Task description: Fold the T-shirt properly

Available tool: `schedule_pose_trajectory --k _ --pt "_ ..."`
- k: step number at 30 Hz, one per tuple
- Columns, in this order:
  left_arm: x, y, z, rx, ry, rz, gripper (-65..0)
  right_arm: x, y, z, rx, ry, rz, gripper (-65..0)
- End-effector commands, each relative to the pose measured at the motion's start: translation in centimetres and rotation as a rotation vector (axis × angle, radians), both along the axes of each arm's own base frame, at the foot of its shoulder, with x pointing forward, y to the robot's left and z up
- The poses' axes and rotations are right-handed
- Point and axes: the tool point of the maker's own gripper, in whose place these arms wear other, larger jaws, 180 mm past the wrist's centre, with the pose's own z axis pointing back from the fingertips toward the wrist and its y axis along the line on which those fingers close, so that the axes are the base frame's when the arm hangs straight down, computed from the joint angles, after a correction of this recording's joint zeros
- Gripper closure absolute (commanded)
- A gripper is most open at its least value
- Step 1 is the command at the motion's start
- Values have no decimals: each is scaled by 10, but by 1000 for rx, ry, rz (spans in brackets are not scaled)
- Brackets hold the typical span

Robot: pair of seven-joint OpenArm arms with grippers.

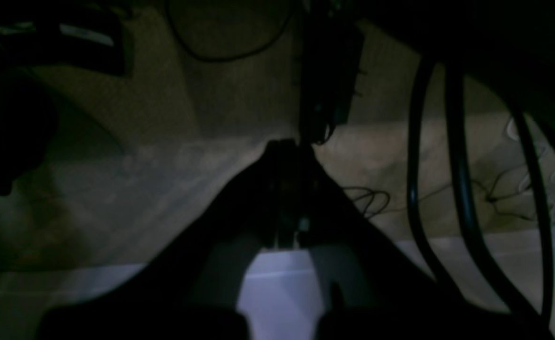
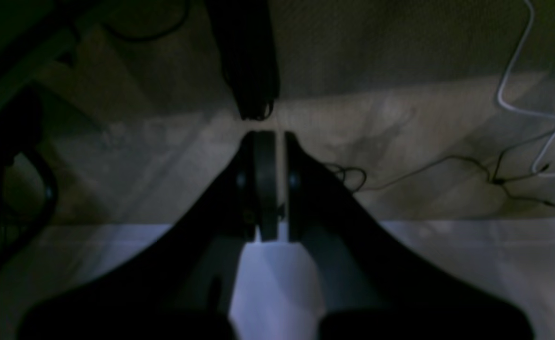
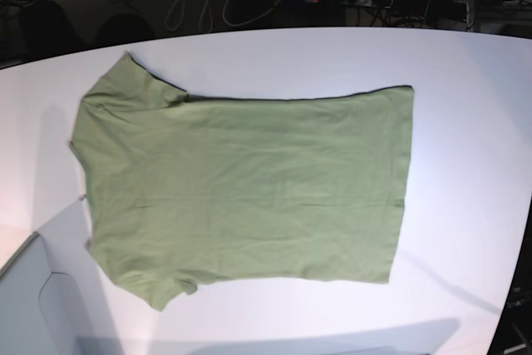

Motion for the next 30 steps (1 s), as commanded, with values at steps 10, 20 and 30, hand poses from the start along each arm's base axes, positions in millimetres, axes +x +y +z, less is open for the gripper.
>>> schedule_pose_trajectory --k 10,20,30 --pt "-4 -30 2 -45 1 15 -2 -1 -1 0 15 -3 2 0" --pt "-3 -27 2 -40 1 15 -2 1 -10 2 6 -12 17 0" --pt "-5 -27 2 -41 4 12 -2 6 -24 6 -6 0 37 0"
